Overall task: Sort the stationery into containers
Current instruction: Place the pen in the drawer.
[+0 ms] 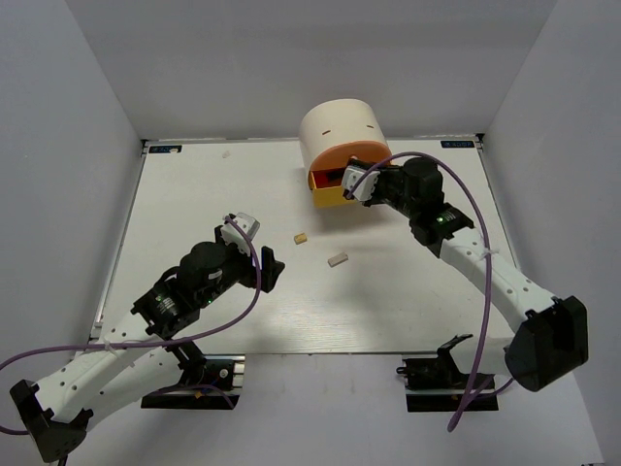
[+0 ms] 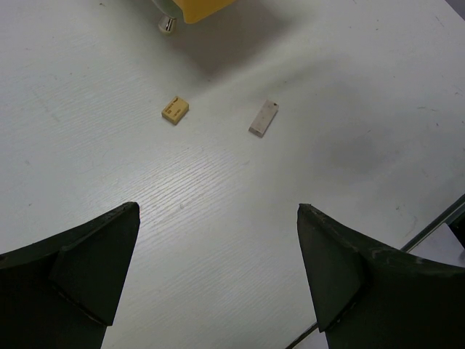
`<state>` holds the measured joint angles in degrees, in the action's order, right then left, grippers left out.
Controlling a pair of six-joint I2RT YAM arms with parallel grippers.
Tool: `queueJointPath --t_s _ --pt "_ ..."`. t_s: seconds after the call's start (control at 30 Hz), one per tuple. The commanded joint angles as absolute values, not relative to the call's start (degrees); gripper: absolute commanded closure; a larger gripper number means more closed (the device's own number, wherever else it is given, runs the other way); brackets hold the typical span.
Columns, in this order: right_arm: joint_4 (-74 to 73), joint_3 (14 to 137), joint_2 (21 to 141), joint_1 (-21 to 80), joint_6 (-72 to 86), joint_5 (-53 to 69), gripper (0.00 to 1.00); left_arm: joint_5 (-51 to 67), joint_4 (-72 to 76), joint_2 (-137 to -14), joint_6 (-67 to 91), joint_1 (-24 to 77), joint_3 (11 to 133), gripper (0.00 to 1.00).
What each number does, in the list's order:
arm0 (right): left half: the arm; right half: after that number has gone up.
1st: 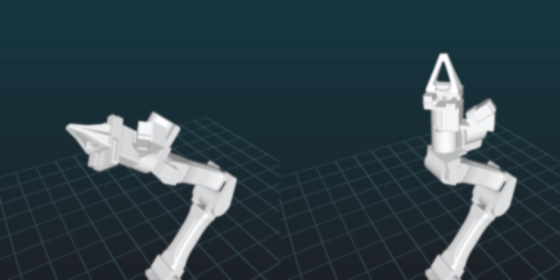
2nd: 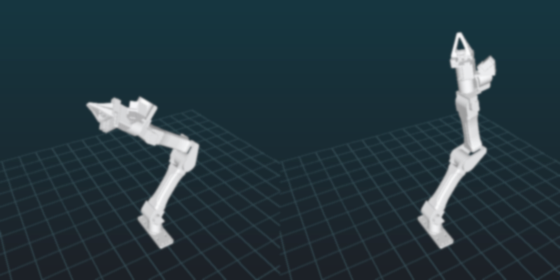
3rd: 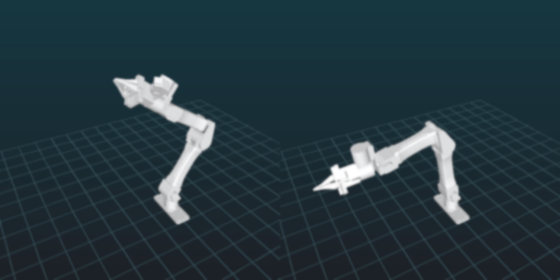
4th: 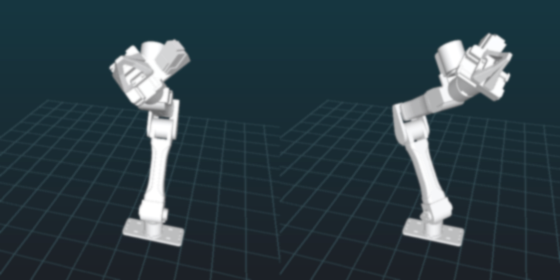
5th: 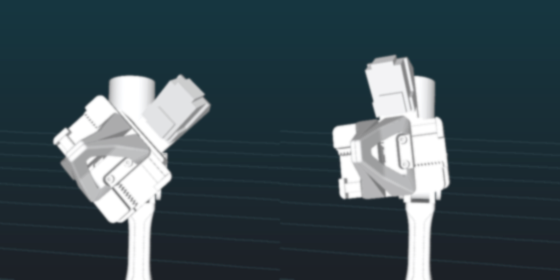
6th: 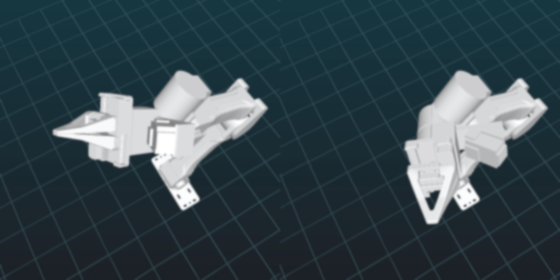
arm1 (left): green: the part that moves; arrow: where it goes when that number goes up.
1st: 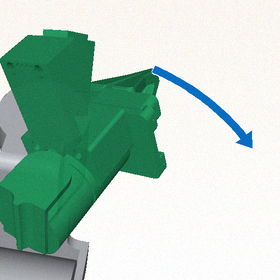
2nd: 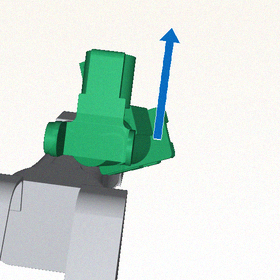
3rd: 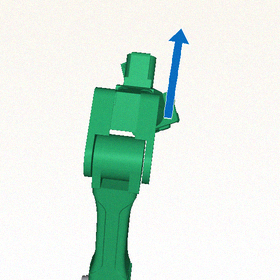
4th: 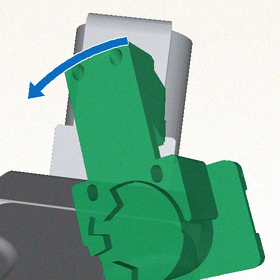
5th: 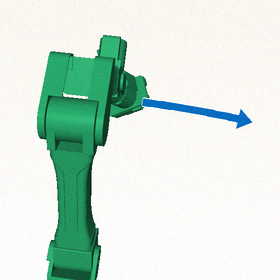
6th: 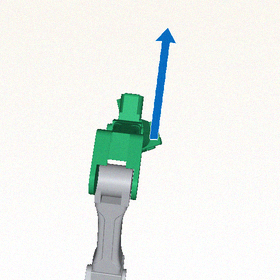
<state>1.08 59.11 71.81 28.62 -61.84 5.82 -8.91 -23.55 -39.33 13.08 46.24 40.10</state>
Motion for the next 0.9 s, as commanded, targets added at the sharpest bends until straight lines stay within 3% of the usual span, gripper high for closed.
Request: queueJointPath --t_s 0.0,0.17,0.53,0.67,0.7,0.8,0.87 --pt "4.22 63.71 75.31 28.48 -69.87 7.82 0.91 -9.14 -23.73 -39.29 12.57 46.23 40.08 0.01" --pt "-2.00 70.92 81.81 28.39 -69.79 8.88 0.87 -9.14 -23.73 -39.29 12.57 46.23 40.08 0.01" --pt "-3.43 72.42 87.89 28.12 -67.77 9.14 0.74 -9.14 -23.73 -39.29 12.57 46.23 40.08 0.01" --pt "-3.60 72.33 88.85 28.04 -66.89 8.88 0.62 -9.14 -23.73 -39.81 12.04 46.23 40.08 0.01" --pt "-3.17 72.42 89.12 28.47 -66.62 8.35 0.53 -9.14 -23.73 -39.81 12.04 46.23 40.08 0.01" --pt "-2.64 72.68 89.91 28.13 -66.01 7.21 0.40 -9.14 -23.73 -39.81 12.04 46.23 40.08 0.01" --pt "-2.64 72.86 90.35 27.95 -65.92 6.86 0.37 -9.14 -23.73 -39.81 12.04 46.23 40.08 0.01"
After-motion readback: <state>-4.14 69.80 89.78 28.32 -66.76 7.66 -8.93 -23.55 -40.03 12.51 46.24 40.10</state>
